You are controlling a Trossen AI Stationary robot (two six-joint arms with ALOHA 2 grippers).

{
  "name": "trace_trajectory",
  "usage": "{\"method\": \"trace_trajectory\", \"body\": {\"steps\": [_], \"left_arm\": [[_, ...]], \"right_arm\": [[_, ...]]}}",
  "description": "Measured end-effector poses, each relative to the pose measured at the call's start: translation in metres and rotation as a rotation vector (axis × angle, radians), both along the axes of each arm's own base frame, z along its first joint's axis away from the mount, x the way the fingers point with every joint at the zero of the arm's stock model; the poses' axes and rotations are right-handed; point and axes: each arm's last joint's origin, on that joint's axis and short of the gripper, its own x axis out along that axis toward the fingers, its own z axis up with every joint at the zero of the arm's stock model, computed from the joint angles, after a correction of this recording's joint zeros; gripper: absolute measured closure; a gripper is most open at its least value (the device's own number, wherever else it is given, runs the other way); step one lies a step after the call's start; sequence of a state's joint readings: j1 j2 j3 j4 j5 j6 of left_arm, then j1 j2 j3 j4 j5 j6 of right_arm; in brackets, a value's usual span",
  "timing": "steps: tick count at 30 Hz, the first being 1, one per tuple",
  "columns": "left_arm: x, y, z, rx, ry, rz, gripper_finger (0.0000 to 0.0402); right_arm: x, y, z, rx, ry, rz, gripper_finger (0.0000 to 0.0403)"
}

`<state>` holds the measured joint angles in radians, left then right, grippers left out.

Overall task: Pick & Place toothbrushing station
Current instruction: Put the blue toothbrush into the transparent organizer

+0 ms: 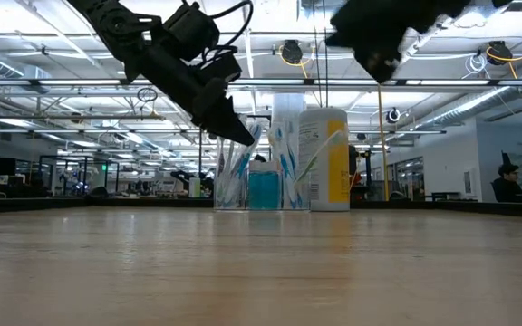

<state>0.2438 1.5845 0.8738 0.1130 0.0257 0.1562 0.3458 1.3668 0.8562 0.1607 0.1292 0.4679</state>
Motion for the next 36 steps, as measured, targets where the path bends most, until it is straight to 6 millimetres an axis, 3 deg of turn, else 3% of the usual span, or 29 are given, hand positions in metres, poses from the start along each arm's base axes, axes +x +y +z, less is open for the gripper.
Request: {"method": "trace_trajectory", "body": {"steps": [3, 10, 17, 24, 28, 36], "left_arm": [[0.0, -0.001, -0.001, -0.006, 0.007, 0.0, 0.0279], [-0.001, -0.002, -0.003, -0.009, 0.03, -0.005, 0.0279], [-0.001, -0.006, -0.003, -0.01, 0.032, -0.019, 0.0279], [0.0, -0.007, -0.003, -0.006, 0.031, -0.025, 0.0279], [0.0, -0.007, -0.002, 0.01, 0.026, -0.034, 0.0279], [0.004, -0.006, 0.003, 0.031, -0.035, -0.037, 0.0279]], "right_arm": [[-0.004, 0.011, -0.011, 0.137, 0.176, -0.041, 0.0329], [-0.037, 0.025, -0.029, 0.405, 0.63, -0.115, 0.0325], [-0.068, 0.036, -0.037, 0.448, 0.901, -0.274, 0.0326], [-0.083, 0.043, -0.048, 0.434, 0.974, -0.319, 0.0323], [-0.092, 0.041, -0.066, 0.372, 0.948, -0.322, 0.0312], [-0.103, 0.035, -0.104, 0.527, 0.896, -0.353, 0.028]]}}
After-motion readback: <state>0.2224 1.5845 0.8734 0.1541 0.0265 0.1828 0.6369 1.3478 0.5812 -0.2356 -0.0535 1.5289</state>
